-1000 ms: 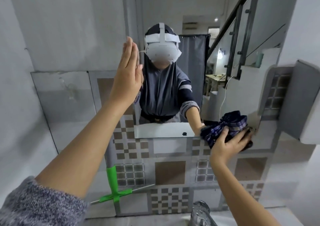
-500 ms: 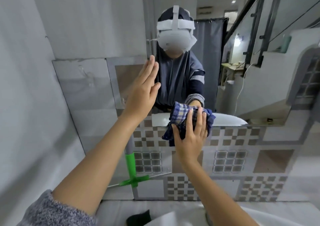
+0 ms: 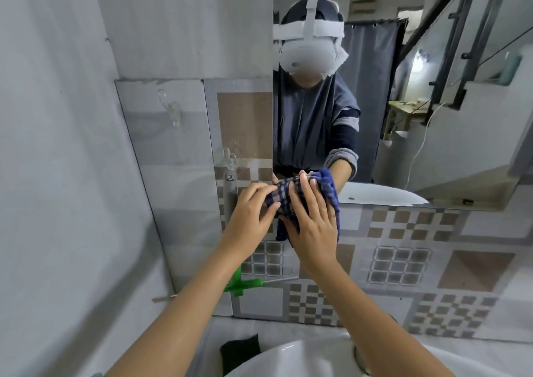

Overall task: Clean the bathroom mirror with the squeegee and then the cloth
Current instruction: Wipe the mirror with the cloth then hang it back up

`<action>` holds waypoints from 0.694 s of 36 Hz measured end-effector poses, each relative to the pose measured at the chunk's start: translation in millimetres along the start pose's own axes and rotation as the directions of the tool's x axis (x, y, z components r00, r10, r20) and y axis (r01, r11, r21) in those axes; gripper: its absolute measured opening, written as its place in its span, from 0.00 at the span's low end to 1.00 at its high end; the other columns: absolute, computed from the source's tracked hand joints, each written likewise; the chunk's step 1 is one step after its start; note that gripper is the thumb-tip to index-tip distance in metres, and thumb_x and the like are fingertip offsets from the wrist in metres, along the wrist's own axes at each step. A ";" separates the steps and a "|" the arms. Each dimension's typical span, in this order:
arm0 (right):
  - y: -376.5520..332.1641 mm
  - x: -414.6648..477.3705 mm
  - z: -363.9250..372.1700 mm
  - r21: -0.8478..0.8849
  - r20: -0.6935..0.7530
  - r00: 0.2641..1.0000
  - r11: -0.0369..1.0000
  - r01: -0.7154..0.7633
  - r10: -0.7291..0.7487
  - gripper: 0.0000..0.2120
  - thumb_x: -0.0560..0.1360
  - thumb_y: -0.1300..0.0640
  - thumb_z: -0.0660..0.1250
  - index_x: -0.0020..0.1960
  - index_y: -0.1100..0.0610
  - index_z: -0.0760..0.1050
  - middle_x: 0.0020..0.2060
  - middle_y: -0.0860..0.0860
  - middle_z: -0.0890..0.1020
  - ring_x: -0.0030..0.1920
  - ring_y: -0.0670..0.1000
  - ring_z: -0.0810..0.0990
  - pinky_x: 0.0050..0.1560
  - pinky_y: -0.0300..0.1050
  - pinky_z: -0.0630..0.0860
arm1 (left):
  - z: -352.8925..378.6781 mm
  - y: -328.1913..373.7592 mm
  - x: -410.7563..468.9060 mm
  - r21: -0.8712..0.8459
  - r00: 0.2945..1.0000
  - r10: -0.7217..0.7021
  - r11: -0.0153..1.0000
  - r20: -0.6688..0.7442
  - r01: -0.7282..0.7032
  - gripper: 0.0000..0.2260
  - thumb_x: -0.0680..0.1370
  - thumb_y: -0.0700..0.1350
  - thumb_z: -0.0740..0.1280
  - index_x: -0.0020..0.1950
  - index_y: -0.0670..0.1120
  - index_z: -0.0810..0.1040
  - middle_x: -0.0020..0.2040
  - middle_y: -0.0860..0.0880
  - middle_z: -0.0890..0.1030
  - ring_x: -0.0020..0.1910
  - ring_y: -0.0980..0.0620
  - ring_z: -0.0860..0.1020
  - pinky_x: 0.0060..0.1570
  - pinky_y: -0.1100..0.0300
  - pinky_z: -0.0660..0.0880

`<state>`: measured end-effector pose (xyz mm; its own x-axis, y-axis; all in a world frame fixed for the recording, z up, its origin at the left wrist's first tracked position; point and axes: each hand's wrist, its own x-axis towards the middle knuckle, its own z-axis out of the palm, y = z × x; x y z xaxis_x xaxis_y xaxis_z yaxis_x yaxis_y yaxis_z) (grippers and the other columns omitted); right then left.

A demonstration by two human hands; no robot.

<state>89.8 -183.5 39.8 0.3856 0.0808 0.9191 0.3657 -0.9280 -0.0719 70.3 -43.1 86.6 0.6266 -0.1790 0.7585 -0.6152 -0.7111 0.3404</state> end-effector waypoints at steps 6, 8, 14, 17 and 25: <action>1.5 0.5 -2.8 0.021 0.019 1.000 1.000 0.006 -0.006 0.28 0.73 0.54 0.69 0.70 0.56 0.66 0.72 0.52 0.62 0.73 0.51 0.59 0.71 0.47 0.59 | 4.9 3.8 6.5 0.032 0.999 -0.046 0.998 -0.026 0.047 0.11 0.76 0.41 0.66 0.58 0.42 0.75 0.54 0.47 0.76 0.55 0.53 0.73 0.58 0.70 0.64; 2.4 0.7 -4.0 0.018 0.031 0.999 1.000 0.016 -0.017 0.28 0.73 0.55 0.69 0.70 0.56 0.66 0.72 0.51 0.62 0.73 0.51 0.58 0.71 0.46 0.58 | 7.0 6.3 6.7 0.059 0.998 -0.054 0.997 -0.023 0.055 0.09 0.75 0.39 0.66 0.55 0.41 0.76 0.52 0.47 0.76 0.53 0.52 0.74 0.54 0.70 0.65; 7.8 1.8 -11.2 0.001 0.090 0.994 0.998 0.063 -0.063 0.28 0.73 0.54 0.68 0.70 0.56 0.66 0.71 0.53 0.65 0.72 0.51 0.60 0.70 0.47 0.60 | 9.6 11.4 6.9 0.079 0.997 -0.070 0.995 0.013 0.069 0.08 0.77 0.39 0.63 0.55 0.40 0.76 0.51 0.46 0.75 0.51 0.51 0.74 0.47 0.67 0.69; 9.1 3.3 -18.1 0.001 0.121 0.989 0.997 0.080 -0.080 0.28 0.73 0.51 0.66 0.71 0.57 0.65 0.71 0.54 0.66 0.72 0.51 0.59 0.71 0.46 0.58 | 8.1 14.7 6.1 0.065 0.998 -0.057 0.996 0.025 0.055 0.08 0.78 0.40 0.61 0.55 0.40 0.76 0.51 0.46 0.75 0.49 0.51 0.74 0.46 0.64 0.70; 4.0 4.7 -35.5 0.145 0.215 0.976 0.989 -0.003 -0.028 0.31 0.74 0.46 0.63 0.73 0.55 0.59 0.74 0.54 0.60 0.75 0.51 0.52 0.72 0.47 0.56 | -10.9 29.5 5.2 0.004 1.000 -0.010 1.000 0.003 0.010 0.06 0.79 0.39 0.61 0.53 0.39 0.74 0.50 0.47 0.74 0.42 0.58 0.72 0.43 0.77 0.66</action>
<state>62.9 -199.8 57.6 0.5480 0.1834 0.8161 0.4832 -0.8658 -0.1300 50.2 -57.6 106.7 0.6340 -0.1735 0.7536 -0.6067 -0.7159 0.3456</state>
